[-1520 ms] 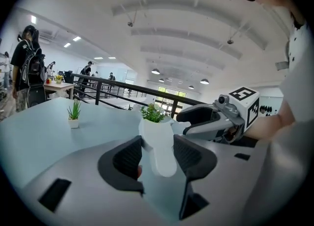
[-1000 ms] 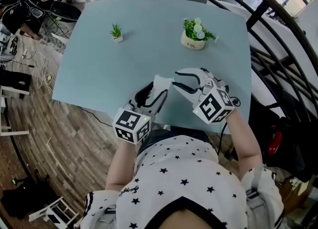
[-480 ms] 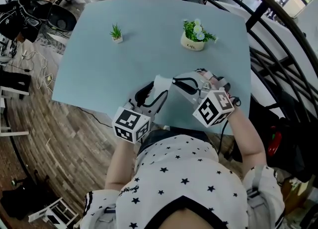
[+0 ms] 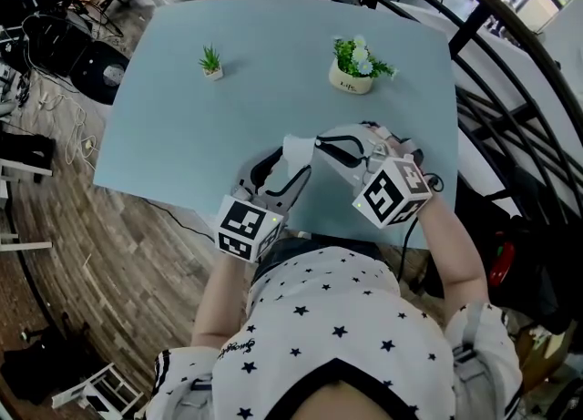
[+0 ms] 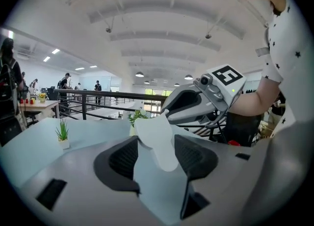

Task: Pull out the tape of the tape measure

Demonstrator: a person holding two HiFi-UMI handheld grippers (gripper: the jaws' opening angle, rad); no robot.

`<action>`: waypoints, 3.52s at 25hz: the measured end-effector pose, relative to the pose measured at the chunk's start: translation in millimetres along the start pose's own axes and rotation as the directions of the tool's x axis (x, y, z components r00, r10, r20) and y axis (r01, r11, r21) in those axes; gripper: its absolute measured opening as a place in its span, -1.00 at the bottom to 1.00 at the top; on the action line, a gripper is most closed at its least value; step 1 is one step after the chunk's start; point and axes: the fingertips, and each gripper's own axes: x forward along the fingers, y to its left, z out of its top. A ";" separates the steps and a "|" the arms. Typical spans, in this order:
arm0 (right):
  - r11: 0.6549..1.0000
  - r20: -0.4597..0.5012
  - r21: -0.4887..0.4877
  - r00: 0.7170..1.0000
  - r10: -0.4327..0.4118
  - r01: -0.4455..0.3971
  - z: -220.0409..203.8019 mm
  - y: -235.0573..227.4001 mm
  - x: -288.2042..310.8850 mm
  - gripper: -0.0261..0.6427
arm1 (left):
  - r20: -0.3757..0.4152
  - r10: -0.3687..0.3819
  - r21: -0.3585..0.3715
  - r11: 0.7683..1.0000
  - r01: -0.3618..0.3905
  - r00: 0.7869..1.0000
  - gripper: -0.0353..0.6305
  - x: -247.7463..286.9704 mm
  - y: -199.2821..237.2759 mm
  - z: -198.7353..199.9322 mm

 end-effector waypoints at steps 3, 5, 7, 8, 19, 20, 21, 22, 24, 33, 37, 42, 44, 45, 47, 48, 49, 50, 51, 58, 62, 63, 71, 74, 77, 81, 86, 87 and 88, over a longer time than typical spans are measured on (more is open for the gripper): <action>1.000 0.004 0.014 1.000 -0.004 0.004 1.9 -6.2 -2.1 -0.80 | -0.003 0.016 0.024 1.000 -0.016 1.000 -0.24 4.2 -0.6 1.2; 1.000 0.015 0.031 1.000 -0.002 0.001 6.2 -8.1 -4.3 -0.80 | -0.004 0.033 0.039 0.999 -0.033 0.999 -0.23 5.3 0.3 3.3; 0.999 0.024 0.047 1.000 -0.001 0.000 10.6 -8.4 -5.9 -0.80 | 0.000 0.051 0.060 0.997 -0.051 0.999 -0.23 5.3 1.2 5.8; 0.999 0.027 0.052 1.000 0.000 -0.001 11.9 -8.0 -6.1 -0.80 | 0.002 0.059 0.067 0.996 -0.059 0.998 -0.23 5.4 1.7 6.1; 0.998 0.038 0.064 0.999 0.012 -0.014 17.7 -4.3 -4.9 -0.80 | -0.003 0.112 0.086 0.990 -0.112 0.994 -0.23 10.8 8.4 7.1; 0.998 0.039 0.062 0.999 0.011 -0.014 18.2 -4.0 -5.5 -0.80 | -0.003 0.108 0.079 0.991 -0.107 0.994 -0.21 10.0 8.1 7.3; 0.998 0.040 0.059 0.999 0.010 -0.012 18.5 -3.6 -6.0 -0.80 | -0.003 0.103 0.072 0.992 -0.103 0.995 -0.21 9.3 7.8 7.5; 0.998 0.040 0.054 0.999 0.008 -0.011 18.4 -3.5 -6.3 -0.80 | -0.002 0.100 0.066 0.993 -0.100 0.995 -0.22 8.9 7.6 7.7; 0.999 0.039 0.042 0.999 0.003 -0.005 17.6 -3.4 -6.6 -0.80 | 0.002 0.098 0.057 0.994 -0.098 0.995 -0.22 9.0 7.4 7.7; 0.999 0.009 -0.034 1.000 -0.009 0.010 13.6 -1.6 -3.8 -0.80 | -0.011 0.113 0.033 0.993 -0.113 0.994 -0.24 8.3 13.5 2.0; 0.999 -0.001 -0.047 1.000 -0.014 0.013 11.5 -1.5 -4.1 -0.80 | -0.023 0.138 0.027 0.990 -0.137 0.990 -0.24 7.2 18.5 -1.7; 0.999 -0.007 -0.047 1.000 -0.019 0.018 8.0 -1.4 -8.4 -0.80 | -0.034 0.166 0.020 0.986 -0.166 0.986 -0.24 4.7 26.2 -5.7; 0.999 -0.010 -0.046 1.000 -0.022 0.021 6.4 -1.0 -9.9 -0.80 | -0.040 0.173 0.032 0.985 -0.172 0.984 -0.24 5.4 26.5 -6.7; 0.999 -0.013 -0.048 1.000 -0.024 0.023 5.3 -1.0 -10.7 -0.80 | -0.042 0.176 0.040 0.984 -0.174 0.984 -0.24 6.4 26.3 -6.9; 0.998 -0.018 -0.053 0.999 -0.029 0.028 3.1 -1.3 -12.4 -0.80 | -0.046 0.181 0.054 0.982 -0.179 0.982 -0.24 8.9 26.1 -6.8; 0.998 -0.021 -0.057 0.999 -0.032 0.031 2.1 -1.7 -13.5 -0.80 | -0.048 0.186 0.056 0.981 -0.183 0.981 -0.24 9.9 26.8 -6.8; 0.998 -0.024 -0.061 0.999 -0.036 0.034 1.2 -2.2 -14.8 -0.80 | -0.049 0.195 0.053 0.980 -0.192 0.980 -0.24 10.4 28.8 -7.0; 0.997 -0.028 -0.065 0.999 -0.041 0.039 0.2 -3.1 -16.6 -0.80 | -0.049 0.207 0.041 0.978 -0.205 0.977 -0.24 9.9 32.5 -7.6; 0.997 -0.030 -0.065 0.999 -0.046 0.044 -0.9 -4.4 -18.9 -0.80 | -0.048 0.217 0.023 0.976 -0.217 0.975 -0.24 8.4 37.4 -8.5; 0.995 -0.048 -0.079 0.997 -0.068 0.064 -10.4 -7.4 -33.0 -0.80 | -0.073 0.275 0.022 0.961 -0.274 0.959 -0.24 3.1 59.7 -12.7; 0.995 -0.062 -0.065 0.995 -0.082 0.078 -17.5 -9.6 -42.1 -0.80 | -0.093 0.308 0.051 0.951 -0.304 0.947 -0.24 0.9 68.4 -16.6; 0.995 -0.065 -0.056 0.994 -0.087 0.084 -19.7 -10.6 -45.5 -0.80 | -0.094 0.318 0.038 0.948 -0.316 0.944 -0.24 -0.5 72.0 -17.9; 0.992 -0.103 -0.007 0.987 -0.126 0.126 -38.6 -16.5 -70.0 -0.80 | -0.103 0.368 0.017 0.930 -0.368 0.924 -0.24 -9.0 88.9 -24.8; 0.990 -0.125 0.015 0.982 -0.139 0.142 -48.9 -18.0 -80.2 -0.80 | -0.109 0.381 0.016 0.924 -0.382 0.918 -0.24 -11.3 94.0 -27.0; 0.988 -0.153 0.017 0.977 -0.150 0.154 -58.5 -19.4 -87.9 -0.80 | -0.116 0.390 0.039 0.921 -0.388 0.914 -0.24 -9.7 94.3 -28.1; 0.984 -0.182 0.040 0.970 -0.164 0.174 -70.7 -24.4 -101.3 -0.80 | -0.127 0.407 0.033 0.913 -0.407 0.904 -0.25 -14.1 99.8 -33.5; 0.978 -0.236 0.025 0.952 -0.198 0.209 -85.8 -33.2 -119.0 -0.80 | -0.126 0.423 0.035 0.906 -0.422 0.897 -0.25 -17.1 102.8 -32.8; 0.975 -0.236 0.036 0.950 -0.204 0.219 -88.4 -33.8 -121.3 -0.80 | -0.129 0.421 0.048 0.907 -0.418 0.898 -0.25 -16.8 101.5 -33.4; 0.973 -0.235 0.045 0.949 -0.211 0.228 -91.0 -34.2 -122.9 -0.80 | -0.131 0.421 0.058 0.907 -0.417 0.898 -0.25 -15.9 100.3 -33.6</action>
